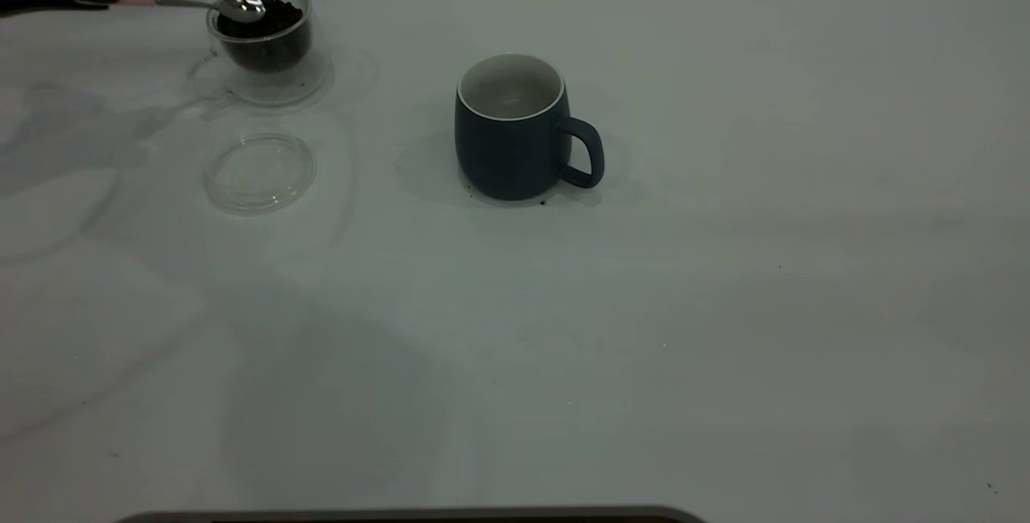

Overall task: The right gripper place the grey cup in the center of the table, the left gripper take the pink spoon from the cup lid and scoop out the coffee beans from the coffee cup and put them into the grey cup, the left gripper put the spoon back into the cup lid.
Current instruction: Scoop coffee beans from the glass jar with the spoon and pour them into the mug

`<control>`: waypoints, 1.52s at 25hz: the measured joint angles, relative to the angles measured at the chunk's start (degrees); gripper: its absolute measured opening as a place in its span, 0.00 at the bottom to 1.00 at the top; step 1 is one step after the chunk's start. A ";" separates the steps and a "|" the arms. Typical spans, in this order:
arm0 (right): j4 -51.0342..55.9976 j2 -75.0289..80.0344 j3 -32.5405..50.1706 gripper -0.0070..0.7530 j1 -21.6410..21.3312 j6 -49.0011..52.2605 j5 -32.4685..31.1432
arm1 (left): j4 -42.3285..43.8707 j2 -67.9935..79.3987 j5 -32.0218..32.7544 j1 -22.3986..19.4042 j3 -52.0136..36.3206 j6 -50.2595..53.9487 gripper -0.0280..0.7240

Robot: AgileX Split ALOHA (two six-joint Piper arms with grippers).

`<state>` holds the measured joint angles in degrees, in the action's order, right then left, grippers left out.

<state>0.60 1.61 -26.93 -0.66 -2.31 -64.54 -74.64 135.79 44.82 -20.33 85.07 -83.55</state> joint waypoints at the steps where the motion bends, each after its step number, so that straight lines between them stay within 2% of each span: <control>1: 0.00 0.00 0.00 0.79 0.00 0.00 0.00 | 0.00 0.34 0.19 0.14 0.44 -0.72 0.20; 9: 0.00 -0.06 0.00 0.79 0.00 0.00 0.00 | 0.17 1.46 0.78 0.76 2.22 -5.73 0.20; 20: 0.00 -0.06 0.00 0.79 0.00 0.00 0.00 | 0.49 2.70 0.23 0.76 2.22 -6.10 0.20; 26: 0.00 -0.06 0.00 0.79 0.00 0.00 0.00 | 3.85 3.12 1.25 0.76 2.22 -1.96 0.20; 38: 0.00 -0.06 0.00 0.79 0.00 0.00 0.00 | 4.31 3.24 2.37 0.59 2.22 10.12 0.20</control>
<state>0.60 1.55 -26.93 -0.66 -2.31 -64.54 -70.32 139.04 47.19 -19.74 87.29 -73.43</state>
